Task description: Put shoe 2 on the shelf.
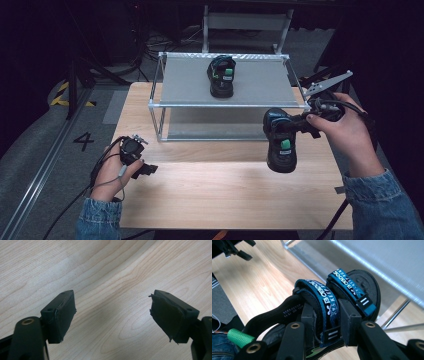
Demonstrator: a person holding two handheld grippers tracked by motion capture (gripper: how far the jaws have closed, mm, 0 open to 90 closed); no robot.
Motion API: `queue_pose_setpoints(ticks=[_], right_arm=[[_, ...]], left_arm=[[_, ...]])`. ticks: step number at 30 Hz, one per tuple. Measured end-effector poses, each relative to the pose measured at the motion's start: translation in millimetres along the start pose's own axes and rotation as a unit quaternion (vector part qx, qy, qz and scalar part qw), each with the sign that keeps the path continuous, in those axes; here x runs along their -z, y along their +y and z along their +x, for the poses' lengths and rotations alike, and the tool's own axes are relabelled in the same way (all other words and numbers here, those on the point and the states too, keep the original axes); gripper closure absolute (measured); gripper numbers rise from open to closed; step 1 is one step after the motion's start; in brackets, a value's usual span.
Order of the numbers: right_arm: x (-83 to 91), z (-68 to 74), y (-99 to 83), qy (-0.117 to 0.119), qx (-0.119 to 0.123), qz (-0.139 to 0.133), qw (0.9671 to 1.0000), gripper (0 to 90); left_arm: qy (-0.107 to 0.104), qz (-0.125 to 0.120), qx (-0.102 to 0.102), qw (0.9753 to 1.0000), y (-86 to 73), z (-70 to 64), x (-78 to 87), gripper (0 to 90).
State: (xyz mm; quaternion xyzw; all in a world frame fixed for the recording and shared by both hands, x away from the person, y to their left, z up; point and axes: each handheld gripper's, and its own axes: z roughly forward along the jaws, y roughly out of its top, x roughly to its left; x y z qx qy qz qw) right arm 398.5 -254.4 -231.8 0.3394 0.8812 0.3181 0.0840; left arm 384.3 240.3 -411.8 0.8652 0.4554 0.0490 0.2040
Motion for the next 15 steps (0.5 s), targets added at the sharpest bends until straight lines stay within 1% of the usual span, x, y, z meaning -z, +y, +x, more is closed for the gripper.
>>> queue_pose_setpoints(ticks=[2,4,6,11,15], right_arm=[[3.7,0.2,7.0,-0.005,0.005,-0.004,1.0000,69.1],[5.6,-0.2,13.2,-0.009,0.007,-0.004,0.9999,69.0],[6.6,-1.2,19.2,-0.013,0.008,-0.006,0.9999,69.1],[6.6,-6.3,36.1,-0.012,0.009,-0.011,0.9998,69.1],[4.6,-11.7,47.3,-0.013,0.007,-0.013,0.9998,69.1]], left_arm=[[-0.001,0.000,-0.001,1.0000,0.8,-0.8,-0.9,20.8],[-0.005,0.002,-0.008,1.0000,1.8,-2.0,-1.6,20.8],[-0.007,0.001,-0.010,0.9999,2.3,-2.3,-1.6,20.6],[-0.009,-0.006,-0.006,0.9999,1.4,-0.1,0.6,20.1],[-0.012,-0.007,-0.001,0.9999,1.0,2.5,1.3,20.0]])
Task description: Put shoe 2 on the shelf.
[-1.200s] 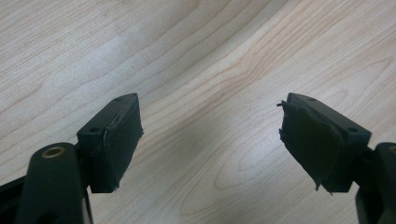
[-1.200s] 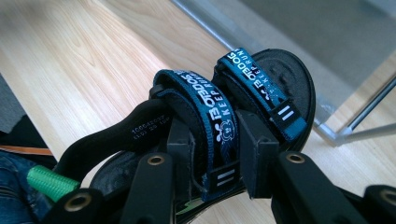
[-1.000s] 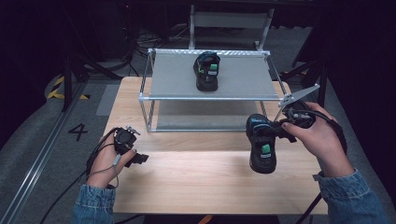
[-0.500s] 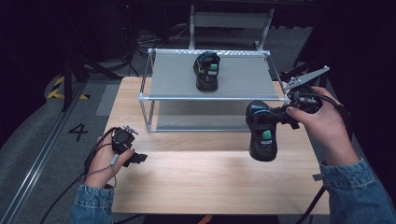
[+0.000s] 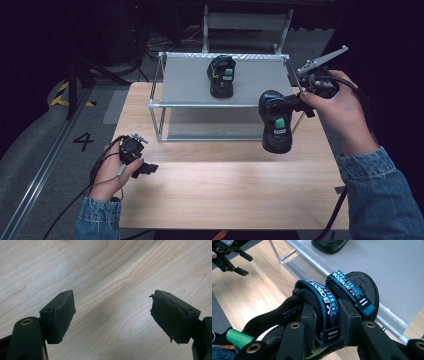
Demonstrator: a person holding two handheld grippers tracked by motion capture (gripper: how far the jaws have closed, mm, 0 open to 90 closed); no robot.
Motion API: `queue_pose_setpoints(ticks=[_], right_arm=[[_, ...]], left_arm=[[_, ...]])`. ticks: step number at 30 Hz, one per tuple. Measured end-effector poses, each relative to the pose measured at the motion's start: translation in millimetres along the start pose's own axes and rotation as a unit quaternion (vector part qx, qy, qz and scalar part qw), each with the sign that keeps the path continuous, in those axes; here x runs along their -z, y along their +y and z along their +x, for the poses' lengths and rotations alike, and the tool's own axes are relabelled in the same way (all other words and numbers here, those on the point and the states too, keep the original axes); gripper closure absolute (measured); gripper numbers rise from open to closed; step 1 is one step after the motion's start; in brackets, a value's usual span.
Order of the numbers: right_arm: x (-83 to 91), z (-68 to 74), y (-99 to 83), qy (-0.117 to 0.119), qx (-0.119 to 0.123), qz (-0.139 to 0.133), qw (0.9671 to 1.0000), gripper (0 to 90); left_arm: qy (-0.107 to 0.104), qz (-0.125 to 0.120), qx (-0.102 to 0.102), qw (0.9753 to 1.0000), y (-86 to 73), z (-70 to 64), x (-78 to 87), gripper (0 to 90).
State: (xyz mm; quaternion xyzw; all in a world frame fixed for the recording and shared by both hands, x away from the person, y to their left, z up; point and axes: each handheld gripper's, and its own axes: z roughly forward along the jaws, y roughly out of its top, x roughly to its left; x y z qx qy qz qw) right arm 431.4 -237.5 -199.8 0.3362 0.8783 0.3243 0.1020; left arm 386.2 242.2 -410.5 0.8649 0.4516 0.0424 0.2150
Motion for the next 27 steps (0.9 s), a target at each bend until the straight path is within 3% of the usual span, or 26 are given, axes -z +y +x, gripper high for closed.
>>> queue_pose_setpoints(ticks=[16,27], right_arm=[[-16.2,-26.8,42.4,-0.021,-0.010,0.004,0.9997,69.0],[-32.5,-48.0,64.7,-0.020,-0.025,0.003,0.9995,68.9]], left_arm=[[-0.008,-0.015,0.004,0.9998,0.4,3.5,5.9,20.0],[-0.006,-0.019,0.015,0.9997,-6.4,9.8,8.3,20.3]])
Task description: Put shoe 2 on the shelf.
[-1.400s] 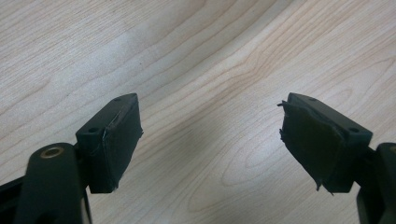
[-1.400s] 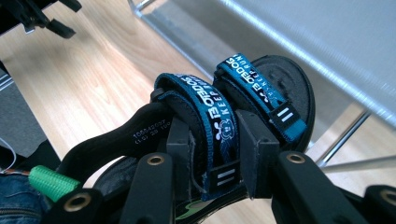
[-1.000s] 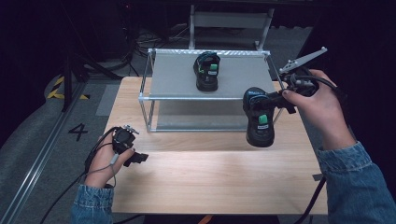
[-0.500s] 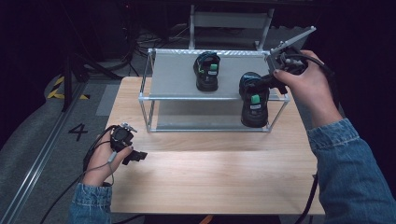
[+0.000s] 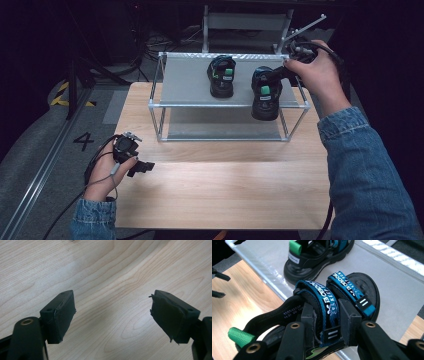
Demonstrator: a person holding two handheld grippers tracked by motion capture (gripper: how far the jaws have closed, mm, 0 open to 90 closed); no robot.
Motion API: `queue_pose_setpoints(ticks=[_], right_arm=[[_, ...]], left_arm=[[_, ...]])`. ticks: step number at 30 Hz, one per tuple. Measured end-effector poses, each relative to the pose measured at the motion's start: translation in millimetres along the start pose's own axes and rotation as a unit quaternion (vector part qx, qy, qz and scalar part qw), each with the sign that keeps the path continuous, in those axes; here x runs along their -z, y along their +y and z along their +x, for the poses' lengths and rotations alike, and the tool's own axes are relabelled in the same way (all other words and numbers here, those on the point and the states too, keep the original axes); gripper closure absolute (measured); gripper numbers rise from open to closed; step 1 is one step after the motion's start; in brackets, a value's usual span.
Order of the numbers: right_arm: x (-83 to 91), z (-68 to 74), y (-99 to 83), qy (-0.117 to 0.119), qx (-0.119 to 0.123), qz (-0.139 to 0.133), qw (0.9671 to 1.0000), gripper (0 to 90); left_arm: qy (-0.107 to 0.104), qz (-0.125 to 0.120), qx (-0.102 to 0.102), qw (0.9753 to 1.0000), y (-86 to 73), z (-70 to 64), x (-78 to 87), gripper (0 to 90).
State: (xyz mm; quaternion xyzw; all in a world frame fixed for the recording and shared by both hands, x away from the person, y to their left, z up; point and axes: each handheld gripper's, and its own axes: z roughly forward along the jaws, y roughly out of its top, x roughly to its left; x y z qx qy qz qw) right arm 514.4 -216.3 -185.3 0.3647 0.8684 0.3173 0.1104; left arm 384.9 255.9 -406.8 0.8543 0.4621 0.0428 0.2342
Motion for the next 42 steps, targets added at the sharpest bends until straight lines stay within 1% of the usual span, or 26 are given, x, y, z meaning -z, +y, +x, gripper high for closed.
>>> queue_pose_setpoints(ticks=[5,6,12,17,18,20,23,27,32,35,36,39,40,42], right_arm=[[-6.8,-5.0,7.2,-0.002,-0.002,0.003,1.0000,68.8],[-10.4,-7.7,10.7,-0.001,-0.003,0.004,1.0000,68.8],[-17.6,-13.1,17.4,-0.005,-0.003,0.005,1.0000,68.7],[-24.8,-18.8,23.0,-0.002,-0.008,0.003,1.0000,68.6],[-26.2,-19.8,24.2,-0.001,-0.009,0.004,1.0000,68.6],[-28.9,-21.3,26.8,-0.002,-0.009,0.006,0.9999,68.6],[-31.7,-22.9,29.7,-0.004,-0.007,0.007,0.9999,68.6],[-37.7,-26.5,35.1,0.000,-0.005,0.005,1.0000,68.5],[-43.9,-30.0,39.8,-0.004,-0.002,0.006,1.0000,68.5],[-48.0,-29.8,44.0,-0.012,0.006,0.009,0.9999,68.3],[-49.3,-29.3,45.3,-0.013,0.008,0.009,0.9998,68.3],[-53.1,-28.6,50.2,-0.013,0.014,0.012,0.9997,68.3],[-54.3,-28.6,51.7,-0.013,0.015,0.011,0.9997,68.4],[-56.8,-29.0,54.3,-0.013,0.019,0.009,0.9997,68.4]], left_arm=[[-0.003,-0.002,-0.001,1.0000,-0.3,0.3,0.7,20.3],[-0.005,-0.002,0.000,1.0000,-0.6,0.2,0.8,20.3],[-0.001,-0.006,0.003,1.0000,-1.5,2.4,1.6,20.4],[-0.005,-0.007,0.004,1.0000,-0.8,1.9,1.1,20.4],[-0.005,-0.007,-0.001,1.0000,-0.4,2.0,0.7,20.4],[-0.006,-0.005,-0.002,1.0000,0.3,1.2,0.4,20.3],[-0.006,-0.005,-0.003,1.0000,0.4,1.3,0.2,20.4],[-0.009,-0.007,0.002,0.9999,-0.6,2.4,0.6,20.4],[-0.009,-0.009,0.004,0.9999,-3.4,3.5,1.8,20.4],[-0.009,-0.009,0.006,0.9999,-4.7,3.3,1.9,20.4],[-0.008,-0.008,0.004,0.9999,-5.3,3.5,2.1,20.4],[-0.008,-0.007,0.009,0.9999,-8.6,4.0,2.6,20.4],[-0.008,-0.006,0.007,0.9999,-9.3,4.7,3.1,20.4],[-0.005,-0.008,0.012,0.9999,-12.2,6.0,4.6,20.4]])
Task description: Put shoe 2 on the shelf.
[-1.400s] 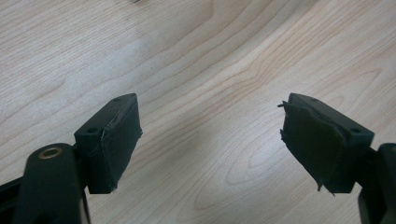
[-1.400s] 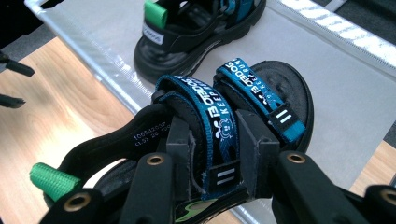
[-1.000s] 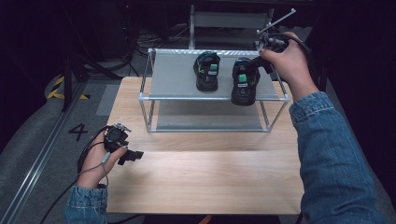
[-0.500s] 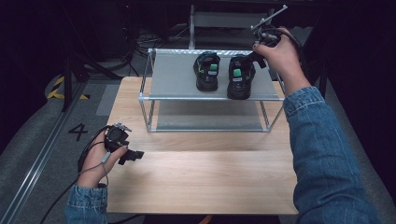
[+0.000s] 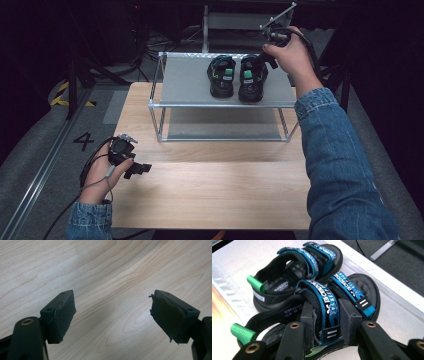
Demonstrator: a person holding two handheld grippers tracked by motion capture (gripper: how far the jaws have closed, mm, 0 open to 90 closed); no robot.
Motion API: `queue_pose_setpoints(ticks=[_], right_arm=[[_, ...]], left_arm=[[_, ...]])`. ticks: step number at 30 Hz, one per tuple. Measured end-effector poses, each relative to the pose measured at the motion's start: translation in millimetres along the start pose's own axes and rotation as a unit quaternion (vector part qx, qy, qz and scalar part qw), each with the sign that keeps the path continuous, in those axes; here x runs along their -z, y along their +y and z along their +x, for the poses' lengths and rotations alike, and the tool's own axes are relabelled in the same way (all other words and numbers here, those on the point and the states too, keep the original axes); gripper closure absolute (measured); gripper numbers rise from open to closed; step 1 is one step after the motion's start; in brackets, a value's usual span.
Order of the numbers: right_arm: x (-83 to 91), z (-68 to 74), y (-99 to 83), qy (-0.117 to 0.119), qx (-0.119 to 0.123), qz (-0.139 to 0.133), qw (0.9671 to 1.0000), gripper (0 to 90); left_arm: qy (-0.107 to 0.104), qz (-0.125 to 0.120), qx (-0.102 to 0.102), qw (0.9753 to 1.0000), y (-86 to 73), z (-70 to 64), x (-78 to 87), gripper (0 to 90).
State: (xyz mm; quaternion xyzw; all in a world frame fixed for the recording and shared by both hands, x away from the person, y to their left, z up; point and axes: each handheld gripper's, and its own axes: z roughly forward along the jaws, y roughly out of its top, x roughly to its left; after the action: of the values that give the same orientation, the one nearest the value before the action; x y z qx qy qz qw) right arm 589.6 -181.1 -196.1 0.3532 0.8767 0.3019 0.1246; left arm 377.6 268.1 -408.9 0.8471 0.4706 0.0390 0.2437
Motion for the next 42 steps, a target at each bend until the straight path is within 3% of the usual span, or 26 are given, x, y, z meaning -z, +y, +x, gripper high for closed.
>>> queue_pose_setpoints(ticks=[7,12,17,22,24,31,42], right_arm=[[-16.2,-2.6,6.2,0.011,0.018,-0.006,0.9997,68.0],[-22.3,-4.3,8.5,0.006,0.021,-0.017,0.9996,67.9],[-24.7,-7.5,6.8,-0.005,0.004,-0.021,0.9998,67.8],[-23.5,-10.1,0.0,-0.007,-0.011,-0.020,0.9997,61.4],[-21.1,-10.2,-2.0,-0.002,-0.016,-0.032,0.9993,59.1],[-3.1,-2.5,-9.0,-0.018,-0.012,-0.045,0.9987,49.9],[36.8,22.7,-39.0,-0.025,0.001,-0.062,0.9977,45.3]], left_arm=[[0.002,0.003,0.007,1.0000,-7.7,2.9,3.6,20.1],[0.003,0.005,0.010,0.9999,-12.0,4.4,5.5,19.9],[0.006,0.004,0.010,0.9999,-14.0,4.9,7.1,19.9],[0.003,0.006,0.005,1.0000,-10.7,2.3,6.1,19.7],[0.001,0.005,0.002,1.0000,-9.1,1.9,5.8,19.7],[-0.001,0.006,-0.003,1.0000,-3.3,0.9,3.2,19.6],[-0.003,0.003,-0.010,0.9999,6.3,-0.3,4.0,19.2]])
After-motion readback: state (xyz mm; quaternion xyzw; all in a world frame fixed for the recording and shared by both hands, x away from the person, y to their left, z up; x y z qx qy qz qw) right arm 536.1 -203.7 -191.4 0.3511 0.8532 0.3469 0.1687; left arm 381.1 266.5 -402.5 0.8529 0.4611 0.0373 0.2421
